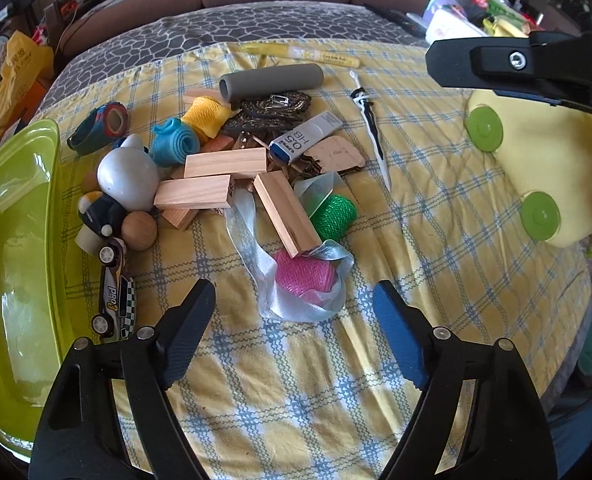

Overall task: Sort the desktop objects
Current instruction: 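Close the left gripper on the pink yarn ball in its clear bag, then lift the pink yarn bundle with silver ribbon using the left gripper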

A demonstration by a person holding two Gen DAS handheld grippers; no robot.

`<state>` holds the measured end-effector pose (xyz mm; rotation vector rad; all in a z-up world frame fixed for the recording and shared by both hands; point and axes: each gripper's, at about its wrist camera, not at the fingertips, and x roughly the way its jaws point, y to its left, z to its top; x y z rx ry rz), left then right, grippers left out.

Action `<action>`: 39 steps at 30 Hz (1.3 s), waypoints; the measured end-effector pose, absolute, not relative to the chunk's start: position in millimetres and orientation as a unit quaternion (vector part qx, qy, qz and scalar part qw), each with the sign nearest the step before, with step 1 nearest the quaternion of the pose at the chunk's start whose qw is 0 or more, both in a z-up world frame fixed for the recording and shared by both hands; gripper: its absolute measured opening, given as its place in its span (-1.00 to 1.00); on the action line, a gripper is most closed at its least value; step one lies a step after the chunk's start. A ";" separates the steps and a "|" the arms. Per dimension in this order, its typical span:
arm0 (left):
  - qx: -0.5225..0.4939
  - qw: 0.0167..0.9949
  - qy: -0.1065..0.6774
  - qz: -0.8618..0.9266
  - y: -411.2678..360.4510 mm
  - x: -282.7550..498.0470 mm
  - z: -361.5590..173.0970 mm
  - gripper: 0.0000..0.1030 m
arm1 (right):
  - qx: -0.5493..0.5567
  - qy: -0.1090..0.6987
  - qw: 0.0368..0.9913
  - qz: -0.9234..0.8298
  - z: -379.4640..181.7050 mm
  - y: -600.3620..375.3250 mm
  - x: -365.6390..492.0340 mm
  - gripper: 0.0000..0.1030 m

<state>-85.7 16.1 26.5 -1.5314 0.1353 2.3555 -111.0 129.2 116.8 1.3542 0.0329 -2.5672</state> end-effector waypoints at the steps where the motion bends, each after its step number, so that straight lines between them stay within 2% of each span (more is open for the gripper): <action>1: -0.540 0.162 0.050 0.825 17.7 -87.2 22.2 0.34 | 0.464 0.011 0.119 -0.878 116.5 129.3 -110.8 0.71; 2: -0.544 0.161 0.052 0.822 18.8 -88.9 17.3 0.14 | 0.464 0.011 0.119 -0.878 116.7 129.9 -110.7 0.71; 3: -0.545 0.157 0.056 0.822 19.9 -90.1 13.2 0.03 | 0.463 0.010 0.119 -0.878 116.7 129.8 -110.7 0.71; 4: -0.536 0.154 0.064 0.828 21.9 -89.7 14.1 0.02 | 0.463 0.009 0.119 -0.878 116.9 130.3 -110.5 0.71; 7: -0.534 0.153 0.052 0.830 19.7 -90.8 17.2 -0.35 | 0.463 0.005 0.120 -0.878 118.0 131.7 -110.2 0.71; 8: -0.534 0.156 0.040 0.830 16.6 -91.0 20.1 -0.39 | 0.462 0.005 0.120 -0.879 118.0 131.8 -110.2 0.71; 11: -0.521 0.170 0.007 0.836 6.9 -91.3 37.4 -0.39 | 0.461 0.001 0.122 -0.879 119.6 133.1 -109.9 0.71; 20: -0.399 0.157 -0.102 0.898 -55.9 -84.5 125.9 -0.39 | 0.455 -0.024 0.127 -0.881 124.2 138.9 -110.5 0.71; 27: -0.352 0.156 -0.159 0.909 -99.7 -84.5 147.4 -0.39 | 0.464 -0.019 0.139 -0.875 113.6 122.9 -112.2 0.69; 31: -0.337 0.158 -0.173 0.912 -111.6 -83.4 152.2 -0.39 | 0.478 -0.029 0.159 -0.863 99.9 106.8 -115.8 0.48; 36: -0.315 0.167 -0.180 0.917 -117.6 -73.6 163.5 -0.39 | 0.501 -0.043 0.171 -0.847 76.1 80.6 -124.3 -0.03; 39: -0.315 0.169 -0.184 0.916 -119.4 -73.7 164.2 -0.39 | 0.515 -0.026 0.169 -0.840 60.0 63.4 -129.1 -0.04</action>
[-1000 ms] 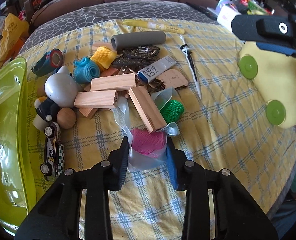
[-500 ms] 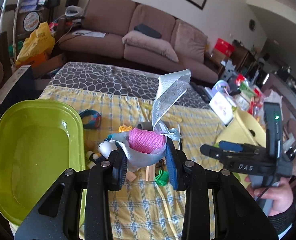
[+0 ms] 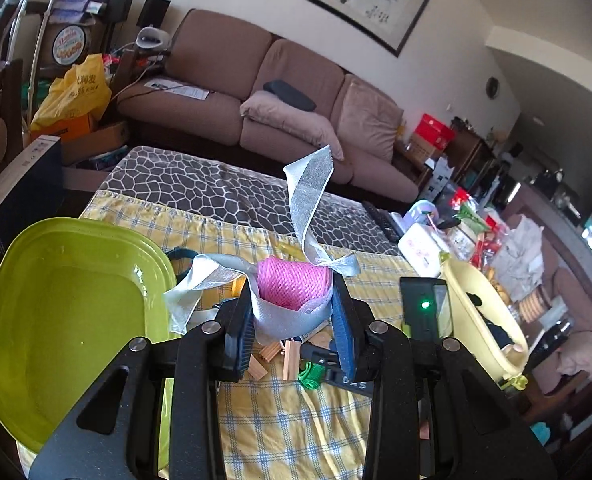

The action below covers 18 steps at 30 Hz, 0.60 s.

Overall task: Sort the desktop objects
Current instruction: 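Lift the pink yarn bundle with silver ribbon using the left gripper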

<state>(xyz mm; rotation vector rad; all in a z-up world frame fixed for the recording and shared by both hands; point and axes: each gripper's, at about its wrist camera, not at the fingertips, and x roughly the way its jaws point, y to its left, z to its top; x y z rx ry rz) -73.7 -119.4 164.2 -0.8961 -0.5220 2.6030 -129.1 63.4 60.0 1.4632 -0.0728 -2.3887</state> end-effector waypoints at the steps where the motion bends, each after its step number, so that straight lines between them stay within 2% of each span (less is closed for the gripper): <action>1: -0.317 0.169 -0.186 0.915 -120.6 -74.4 163.5 -0.39 | 0.519 -0.016 0.166 -0.839 54.4 57.6 -130.2 -0.04; 10: -0.321 0.175 -0.197 0.909 -128.7 -73.3 160.3 -0.39 | 0.516 0.029 0.149 -0.843 34.5 37.3 -132.4 -0.23; 11: -0.322 0.174 -0.197 0.909 -128.8 -73.0 160.2 -0.39 | 0.514 0.030 0.153 -0.843 34.4 36.4 -132.2 -0.30; 12: -0.323 0.173 -0.197 0.909 -128.5 -72.4 160.1 -0.39 | 0.513 0.028 0.159 -0.843 35.2 36.2 -132.2 -0.57; 13: -0.324 0.172 -0.197 0.909 -128.4 -72.9 159.7 -0.39 | 0.511 0.025 0.159 -0.844 37.1 36.7 -132.0 -0.64; 18: -0.327 0.173 -0.194 0.909 -121.9 -73.8 157.9 -0.39 | 0.494 0.001 0.164 -0.854 58.7 53.1 -131.4 -0.70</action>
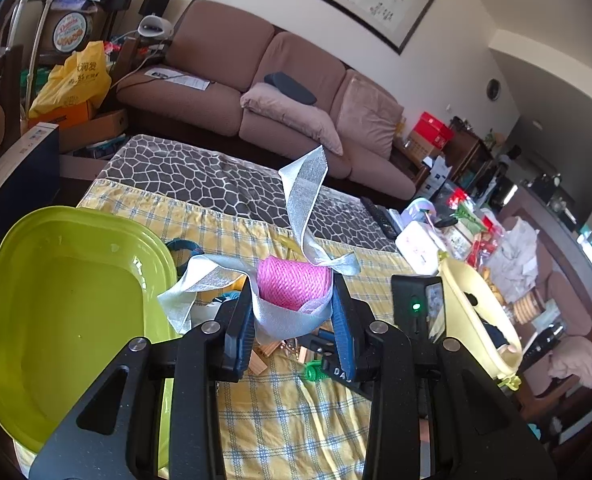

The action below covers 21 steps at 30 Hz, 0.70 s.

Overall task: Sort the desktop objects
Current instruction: 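Lift the pink yarn bundle with silver ribbon using the left gripper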

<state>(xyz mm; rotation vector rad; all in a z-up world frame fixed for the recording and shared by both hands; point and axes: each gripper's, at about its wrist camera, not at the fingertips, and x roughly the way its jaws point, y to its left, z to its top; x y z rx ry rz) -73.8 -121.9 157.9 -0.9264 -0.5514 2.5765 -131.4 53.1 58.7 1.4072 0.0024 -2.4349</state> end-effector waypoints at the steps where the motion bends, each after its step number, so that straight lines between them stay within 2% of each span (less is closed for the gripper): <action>1: -0.327 0.174 -0.193 0.908 -119.6 -74.0 157.7 -0.39 | 0.489 -0.004 0.162 -0.857 65.0 58.0 -131.1 -0.70; 8: -0.329 0.188 -0.187 0.907 -101.8 -73.2 160.3 -0.39 | 0.445 -0.044 0.156 -0.880 120.2 102.9 -125.0 -0.70; 13: -0.343 0.209 -0.223 0.888 -87.5 -77.4 165.6 -0.39 | 0.408 -0.069 0.147 -0.898 161.7 142.9 -116.3 -0.70; 21: -0.333 0.258 -0.199 0.885 -21.5 -87.4 213.1 -0.39 | 0.363 -0.115 0.114 -0.918 205.7 218.5 -98.9 -0.70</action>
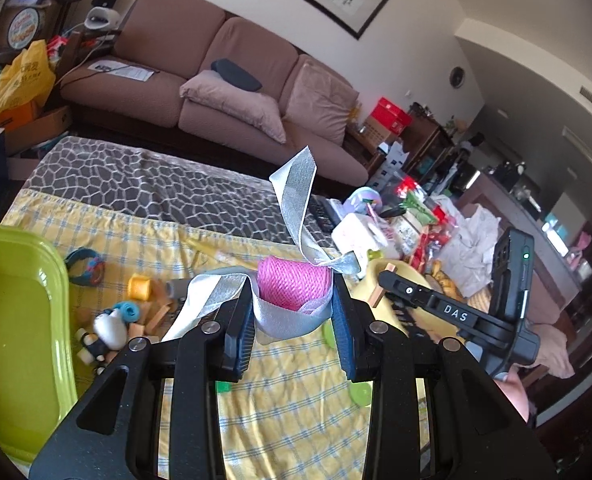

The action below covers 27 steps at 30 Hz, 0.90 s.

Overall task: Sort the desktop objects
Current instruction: 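Carry the pink yarn bundle into the yellow basin and open the left gripper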

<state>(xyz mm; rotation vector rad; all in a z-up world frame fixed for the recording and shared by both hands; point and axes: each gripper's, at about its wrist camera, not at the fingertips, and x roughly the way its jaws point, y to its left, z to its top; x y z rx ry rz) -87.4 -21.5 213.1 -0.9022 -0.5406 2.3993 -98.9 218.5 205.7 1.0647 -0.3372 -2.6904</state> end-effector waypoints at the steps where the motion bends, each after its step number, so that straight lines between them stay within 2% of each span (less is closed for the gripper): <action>1: -0.328 0.268 -0.194 0.885 -10.7 -88.1 222.9 -0.39 | 0.358 -0.119 0.110 -0.920 210.6 227.9 -96.1 -0.70; 11: -0.271 0.381 -0.144 0.872 111.3 -85.6 328.2 -0.39 | 0.318 -0.152 0.036 -0.935 239.5 325.9 -62.2 -0.70; 17: -0.257 0.448 -0.121 0.848 186.2 -77.5 369.7 -0.39 | 0.318 -0.167 -0.011 -0.933 237.6 378.8 -45.9 -0.70; 22: -0.259 0.471 -0.116 0.835 236.6 -76.3 374.5 -0.39 | 0.331 -0.177 -0.031 -0.926 226.9 405.0 -42.5 -0.70; 27: -0.292 0.471 -0.125 0.823 270.1 -94.8 342.1 -0.39 | 0.354 -0.178 -0.047 -0.917 210.1 420.2 -43.8 -0.70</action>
